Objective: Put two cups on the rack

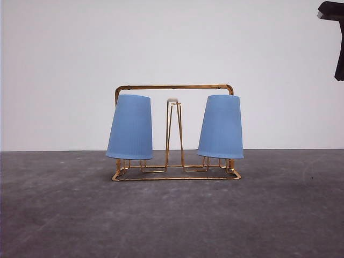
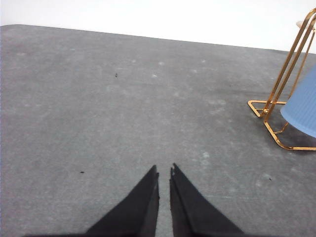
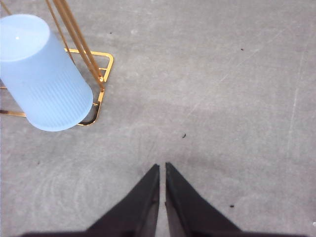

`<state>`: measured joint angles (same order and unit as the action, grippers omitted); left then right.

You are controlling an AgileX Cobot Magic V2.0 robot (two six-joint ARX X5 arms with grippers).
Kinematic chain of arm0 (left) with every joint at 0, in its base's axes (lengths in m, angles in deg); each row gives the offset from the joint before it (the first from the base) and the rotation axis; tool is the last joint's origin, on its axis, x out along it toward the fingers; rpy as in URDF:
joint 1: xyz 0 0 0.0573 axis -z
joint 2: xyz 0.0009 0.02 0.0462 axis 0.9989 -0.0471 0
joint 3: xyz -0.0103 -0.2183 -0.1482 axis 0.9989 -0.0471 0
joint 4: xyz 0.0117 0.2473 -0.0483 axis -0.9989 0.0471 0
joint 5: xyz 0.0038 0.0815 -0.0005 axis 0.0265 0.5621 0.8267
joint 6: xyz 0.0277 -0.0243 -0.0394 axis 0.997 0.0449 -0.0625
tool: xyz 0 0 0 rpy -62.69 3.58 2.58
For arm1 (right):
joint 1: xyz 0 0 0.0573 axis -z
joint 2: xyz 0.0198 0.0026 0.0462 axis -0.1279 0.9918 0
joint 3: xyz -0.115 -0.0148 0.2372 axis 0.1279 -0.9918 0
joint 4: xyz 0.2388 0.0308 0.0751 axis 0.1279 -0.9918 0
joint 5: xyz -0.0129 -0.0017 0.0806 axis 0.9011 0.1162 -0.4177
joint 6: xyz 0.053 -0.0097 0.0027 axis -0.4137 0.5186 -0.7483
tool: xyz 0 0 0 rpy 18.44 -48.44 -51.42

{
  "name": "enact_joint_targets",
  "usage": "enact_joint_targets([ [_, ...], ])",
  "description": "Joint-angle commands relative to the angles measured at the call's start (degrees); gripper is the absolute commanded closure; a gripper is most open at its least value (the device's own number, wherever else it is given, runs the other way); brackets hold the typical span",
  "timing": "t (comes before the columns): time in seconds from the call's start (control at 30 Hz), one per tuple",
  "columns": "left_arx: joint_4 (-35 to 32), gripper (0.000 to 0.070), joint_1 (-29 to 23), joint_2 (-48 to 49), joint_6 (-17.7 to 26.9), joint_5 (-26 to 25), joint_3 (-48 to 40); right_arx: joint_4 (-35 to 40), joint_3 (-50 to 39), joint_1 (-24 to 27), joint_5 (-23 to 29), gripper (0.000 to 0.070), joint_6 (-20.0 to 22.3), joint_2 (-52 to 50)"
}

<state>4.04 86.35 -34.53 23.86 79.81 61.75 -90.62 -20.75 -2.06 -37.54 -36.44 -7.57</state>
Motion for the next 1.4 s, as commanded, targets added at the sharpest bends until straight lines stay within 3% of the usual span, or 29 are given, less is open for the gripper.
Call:
enact_joint_targets([
  [0.0, 0.22, 0.0678, -0.07, -0.02, -0.44, -0.07, -0.94, 0.56, 0.81, -0.20, 0.06, 0.0684, -0.59, 0.44],
  [0.33, 0.22, 0.0678, -0.07, -0.02, -0.44, -0.05, -0.94, 0.54, 0.81, -0.66, -0.09, 0.0684, -0.57, -0.06],
  [0.53, 0.22, 0.0678, -0.07, -0.02, -0.46, -0.04, -0.94, 0.54, -0.82, 0.71, 3.02, 0.0683, 6.50, -5.76],
  [0.63, 0.22, 0.0678, -0.07, -0.02, -0.46, -0.06, -0.94, 4.62, -5.94, 2.53, 3.04, 0.0684, 7.79, -11.54],
  [0.93, 0.22, 0.0678, -0.07, -0.02, -0.44, -0.04, -0.94, 23.49, -33.30, 7.23, 3.02, 0.0684, 7.52, -36.52],
  [1.17, 0.22, 0.0678, -0.07, -0.02, -0.44, -0.07, -0.94, 24.20, -45.12, 7.84, 3.02, 0.0684, 7.51, -51.74],
  [1.37, 0.20, 0.0678, -0.07, -0.02, -0.44, -0.07, -0.94, 19.01, -46.07, 9.00, 3.06, 0.0683, 7.79, -56.17],
])
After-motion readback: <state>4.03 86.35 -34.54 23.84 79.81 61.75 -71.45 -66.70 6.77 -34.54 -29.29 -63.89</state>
